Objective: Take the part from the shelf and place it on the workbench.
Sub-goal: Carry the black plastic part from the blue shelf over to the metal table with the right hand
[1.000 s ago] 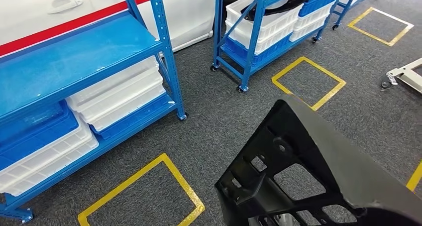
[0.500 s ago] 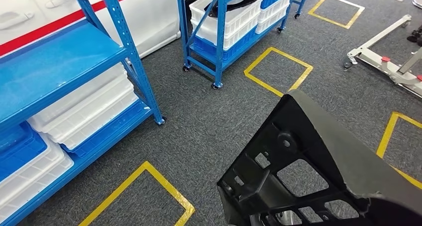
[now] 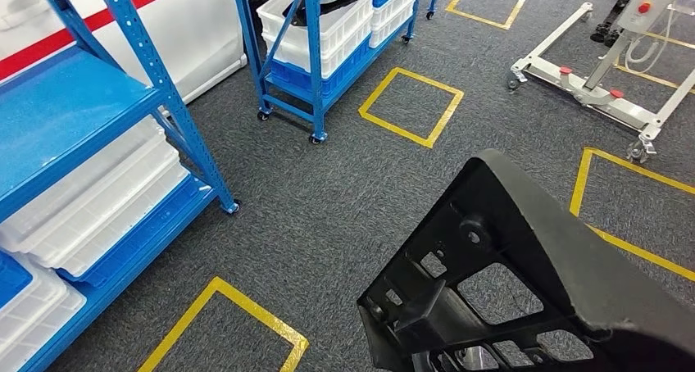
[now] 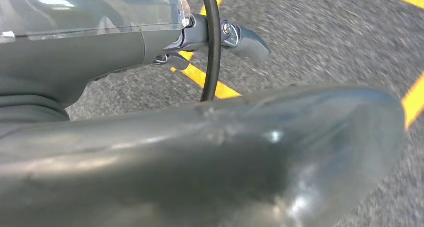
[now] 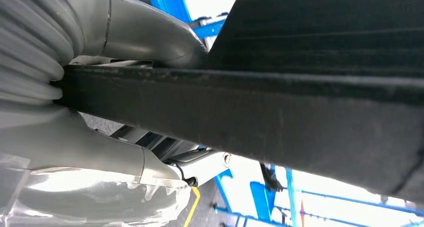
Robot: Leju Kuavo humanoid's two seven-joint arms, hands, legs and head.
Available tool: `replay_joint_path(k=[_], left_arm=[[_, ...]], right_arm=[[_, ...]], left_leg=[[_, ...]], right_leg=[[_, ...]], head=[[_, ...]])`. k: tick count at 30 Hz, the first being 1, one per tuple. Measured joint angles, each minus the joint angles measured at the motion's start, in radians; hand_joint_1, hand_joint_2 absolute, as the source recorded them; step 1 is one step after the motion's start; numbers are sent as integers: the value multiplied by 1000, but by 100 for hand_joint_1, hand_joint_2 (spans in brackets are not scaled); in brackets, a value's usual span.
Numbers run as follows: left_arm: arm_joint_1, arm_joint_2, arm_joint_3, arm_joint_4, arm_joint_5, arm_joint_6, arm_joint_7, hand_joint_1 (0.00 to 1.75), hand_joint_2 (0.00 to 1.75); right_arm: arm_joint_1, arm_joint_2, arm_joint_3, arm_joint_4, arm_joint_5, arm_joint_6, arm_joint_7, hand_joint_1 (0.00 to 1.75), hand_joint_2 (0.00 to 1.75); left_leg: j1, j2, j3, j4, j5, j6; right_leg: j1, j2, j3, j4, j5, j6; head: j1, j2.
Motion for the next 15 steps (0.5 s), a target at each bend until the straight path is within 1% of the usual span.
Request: replay_joint_path(k=[2, 3, 5, 6, 7, 8, 10, 11, 12, 13, 14, 15], left_arm=[[0, 0, 0, 0, 0, 0, 0, 0, 0], [0, 0, 0, 0, 0, 0, 0, 0, 0], [0, 0, 0, 0, 0, 0, 0, 0, 0], [-1, -1, 0, 0, 0, 0, -1, 0, 0], [-2, -1, 0, 0, -1, 0, -2, 0, 0], [-1, -1, 0, 0, -1, 0, -4, 0, 0], [2, -1, -1, 0, -2, 0, -7, 0, 0], [4, -1, -1, 0, -2, 0, -8, 0, 0], [6, -1, -1, 0, -2, 0, -9, 0, 0], [6, -1, -1, 0, -2, 0, -11, 0, 0], [6, -1, -1, -1, -1, 0, -12, 0, 0], [6, -1, -1, -1, -1, -1, -14, 0, 0]], right_arm=[[0, 0, 0, 0, 0, 0, 0, 175, 175], [0, 0, 0, 0, 0, 0, 0, 175, 175], [-1, 0, 0, 0, 0, 0, 0, 175, 175], [-1, 0, -1, 0, 0, 0, -1, 175, 175], [-1, 1, -2, 1, -1, 0, -3, 175, 175], [-1, 3, -5, 1, -2, 0, -5, 175, 175], [-1, 6, -9, 1, -5, 0, -11, 175, 175], [-1, 7, -11, 1, -6, 1, -12, 175, 175], [-1, 7, -13, 1, -6, 1, -14, 175, 175], [-1, 7, -14, 1, -7, 1, -15, 175, 175], [-1, 8, -16, 1, -7, 2, -17, 175, 175], [-1, 8, -17, 1, -7, 2, -19, 175, 175]], left_leg=[[0, 0, 1, 0, 0, 0], [0, 1, 2, 0, 0, -1], [-4, 7, 2, 2, -3, -5], [-6, 14, 3, 3, -5, -9], [-5, -1, -2, 21, -22, -19], [-3, -22, -24, 77, -57, -28], [2, -70, -88, 226, -134, -45], [4, -74, -113, 280, -149, -47], [5, -75, -112, 276, -131, -48], [8, -80, -95, 234, -97, -49], [12, -93, -67, 168, -58, -49], [14, -115, -39, 104, -30, -49]], right_leg=[[0, -3, 4, -6, 1, -1], [1, -9, 10, -16, 2, -2], [8, -29, 24, -44, -1, -7], [12, -31, 27, -54, -3, -11], [12, -20, 27, -63, -1, -21], [9, 2, 24, -67, 5, -30], [4, 45, 21, -74, 14, -45], [5, 60, 21, -73, 14, -45], [4, 74, 21, -70, 14, -45], [3, 89, 21, -67, 13, -43], [2, 102, 20, -62, 11, -41], [2, 116, 18, -56, 9, -36]], head=[[0, 0], [0, 0], [0, 0], [0, 0], [0, 0], [0, 0], [0, 0], [0, 0], [0, 0], [0, 0], [0, 0], [0, 0]])
